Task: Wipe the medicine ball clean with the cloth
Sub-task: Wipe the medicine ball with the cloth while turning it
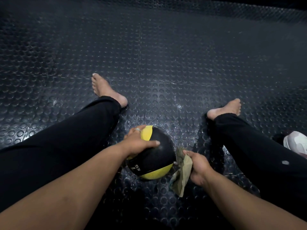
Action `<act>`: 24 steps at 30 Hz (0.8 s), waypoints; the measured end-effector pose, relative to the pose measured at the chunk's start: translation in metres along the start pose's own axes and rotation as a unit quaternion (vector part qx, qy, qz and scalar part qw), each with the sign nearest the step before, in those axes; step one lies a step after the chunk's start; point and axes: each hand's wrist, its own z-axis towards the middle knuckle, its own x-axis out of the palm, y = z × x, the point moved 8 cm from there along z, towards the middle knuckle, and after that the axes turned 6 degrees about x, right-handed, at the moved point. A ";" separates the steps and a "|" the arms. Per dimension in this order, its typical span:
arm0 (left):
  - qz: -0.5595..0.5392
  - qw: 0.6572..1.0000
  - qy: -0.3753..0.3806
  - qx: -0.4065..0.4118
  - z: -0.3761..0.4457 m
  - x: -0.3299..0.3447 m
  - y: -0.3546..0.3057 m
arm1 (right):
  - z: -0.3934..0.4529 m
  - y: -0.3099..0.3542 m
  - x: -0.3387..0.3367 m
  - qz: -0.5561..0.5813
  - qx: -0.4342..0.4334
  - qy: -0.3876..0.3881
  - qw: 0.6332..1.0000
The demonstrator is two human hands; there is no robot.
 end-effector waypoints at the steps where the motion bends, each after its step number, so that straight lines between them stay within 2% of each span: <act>1: -0.022 0.999 -0.024 -0.016 0.002 -0.005 0.004 | 0.003 -0.005 0.000 -0.003 0.012 0.007 1.000; 3: -0.053 0.996 -0.046 -0.061 0.002 -0.006 0.016 | 0.006 -0.011 0.002 -0.001 0.030 0.016 0.999; 5: -0.127 0.987 -0.030 -0.090 -0.001 0.005 0.024 | 0.005 -0.014 0.006 0.003 0.040 0.026 0.999; 7: -0.198 0.976 -0.024 -0.093 -0.003 0.013 0.025 | 0.005 -0.013 0.008 0.013 0.044 0.031 0.998; 9: -0.208 0.974 -0.031 -0.082 -0.004 0.013 0.022 | 0.005 -0.009 0.008 0.021 0.032 0.035 0.999; 15: -0.190 0.979 -0.056 -0.038 0.005 0.015 0.018 | 0.006 0.023 0.001 0.040 -0.040 0.047 0.997; 21: -0.074 0.996 -0.028 -0.029 -0.019 0.014 0.001 | 0.004 0.024 -0.003 -0.094 -0.052 0.045 0.993; 24: -0.021 0.998 -0.047 0.032 -0.018 0.012 -0.015 | 0.002 0.029 -0.004 -0.134 -0.048 0.041 0.989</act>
